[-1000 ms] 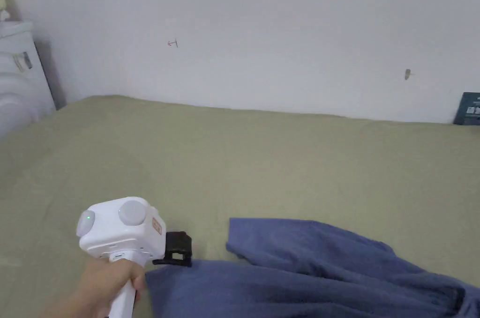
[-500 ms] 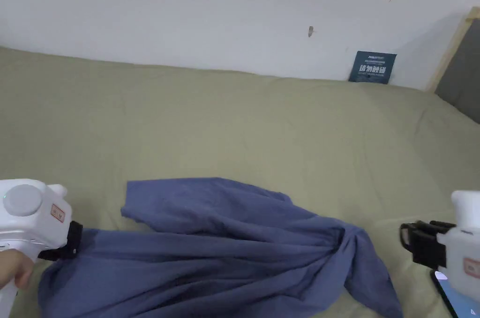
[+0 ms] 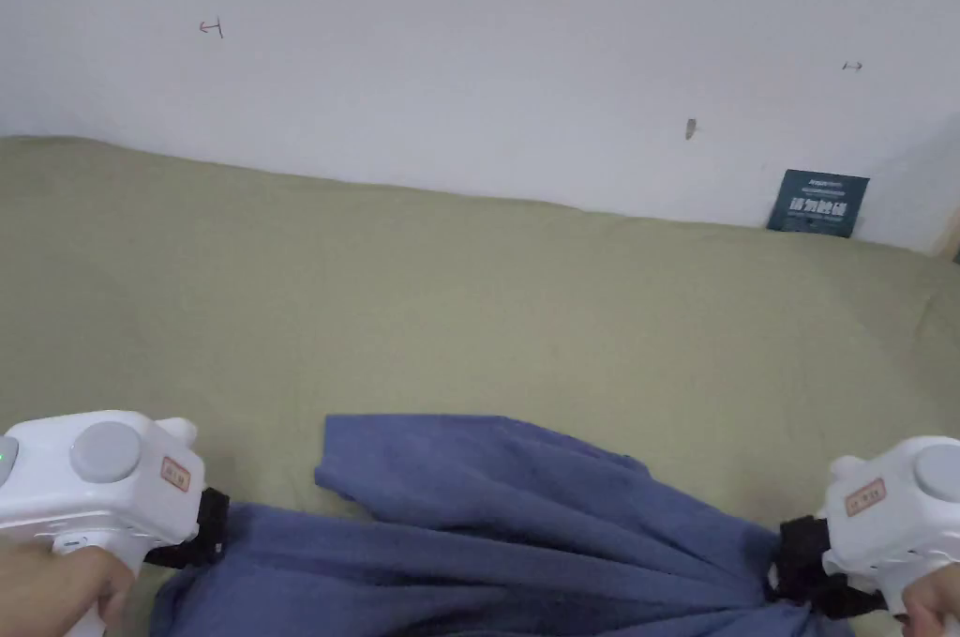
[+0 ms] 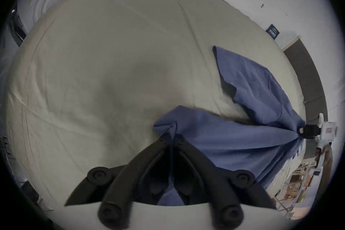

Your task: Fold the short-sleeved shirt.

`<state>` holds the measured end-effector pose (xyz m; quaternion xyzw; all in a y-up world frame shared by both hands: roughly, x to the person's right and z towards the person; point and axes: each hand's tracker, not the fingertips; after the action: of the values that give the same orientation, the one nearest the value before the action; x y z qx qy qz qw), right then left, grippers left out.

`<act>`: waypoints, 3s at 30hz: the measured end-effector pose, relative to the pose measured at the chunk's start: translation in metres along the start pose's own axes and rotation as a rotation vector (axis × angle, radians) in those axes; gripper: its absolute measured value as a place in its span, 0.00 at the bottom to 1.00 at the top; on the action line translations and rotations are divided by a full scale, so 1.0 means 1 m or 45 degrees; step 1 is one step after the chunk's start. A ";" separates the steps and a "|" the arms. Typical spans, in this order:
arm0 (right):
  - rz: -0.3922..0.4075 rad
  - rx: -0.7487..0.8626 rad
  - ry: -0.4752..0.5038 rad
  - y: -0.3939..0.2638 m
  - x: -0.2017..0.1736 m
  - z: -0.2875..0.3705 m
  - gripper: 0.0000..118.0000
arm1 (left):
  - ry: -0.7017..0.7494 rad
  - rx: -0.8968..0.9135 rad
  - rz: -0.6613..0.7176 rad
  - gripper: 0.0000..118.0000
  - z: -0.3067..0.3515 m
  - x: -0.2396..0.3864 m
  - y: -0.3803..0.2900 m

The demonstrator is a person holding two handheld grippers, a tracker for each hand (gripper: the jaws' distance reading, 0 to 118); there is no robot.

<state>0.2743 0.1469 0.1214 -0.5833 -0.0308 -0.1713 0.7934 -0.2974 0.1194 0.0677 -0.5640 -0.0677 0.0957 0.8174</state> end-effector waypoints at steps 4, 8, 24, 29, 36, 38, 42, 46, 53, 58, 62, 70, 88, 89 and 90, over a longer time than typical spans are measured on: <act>0.132 0.145 0.000 -0.008 -0.011 0.019 0.08 | -0.040 0.099 -0.038 0.03 0.021 -0.002 0.003; 0.152 0.272 0.087 -0.015 -0.031 0.050 0.08 | -0.133 0.228 -0.001 0.03 0.054 0.000 0.016; 0.348 0.753 0.182 0.051 -0.083 0.173 0.08 | -0.103 0.666 -0.105 0.03 0.213 0.021 0.111; 0.382 0.826 0.175 0.078 -0.099 0.200 0.08 | -0.104 0.786 -0.125 0.03 0.249 0.029 0.139; 0.412 0.964 0.151 0.119 -0.115 0.228 0.08 | -0.084 0.850 -0.126 0.03 0.271 0.041 0.158; 0.394 0.995 0.152 0.128 -0.116 0.231 0.08 | -0.097 0.874 -0.134 0.03 0.274 0.043 0.162; 0.371 1.029 0.155 0.142 -0.117 0.230 0.08 | -0.079 0.899 -0.143 0.03 0.273 0.048 0.174; 0.341 1.053 0.154 0.149 -0.116 0.220 0.08 | -0.086 0.931 -0.131 0.03 0.267 0.053 0.179; 0.343 0.995 0.149 0.133 -0.105 0.190 0.08 | -0.068 0.883 -0.163 0.03 0.239 0.045 0.162; 0.274 0.940 0.236 0.105 -0.085 0.162 0.08 | -0.084 0.781 -0.121 0.03 0.200 0.025 0.135; 0.266 0.870 0.218 0.082 -0.070 0.141 0.08 | -0.131 0.713 -0.072 0.03 0.176 0.008 0.105; 0.269 0.720 0.179 0.005 -0.036 0.112 0.08 | -0.186 0.573 -0.045 0.03 0.140 -0.006 0.021; 0.156 0.412 0.159 -0.126 0.021 0.038 0.10 | -0.182 0.231 0.293 0.03 0.081 -0.054 -0.159; 0.140 0.421 0.167 -0.129 0.020 0.040 0.14 | -0.194 0.242 0.297 0.05 0.080 -0.053 -0.164; 0.107 0.439 0.184 -0.131 0.021 0.043 0.24 | -0.196 0.245 0.285 0.17 0.081 -0.051 -0.168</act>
<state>0.2598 0.1481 0.2604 -0.4255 0.0219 -0.1716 0.8883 -0.3514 0.1231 0.2530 -0.4782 -0.0572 0.2351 0.8442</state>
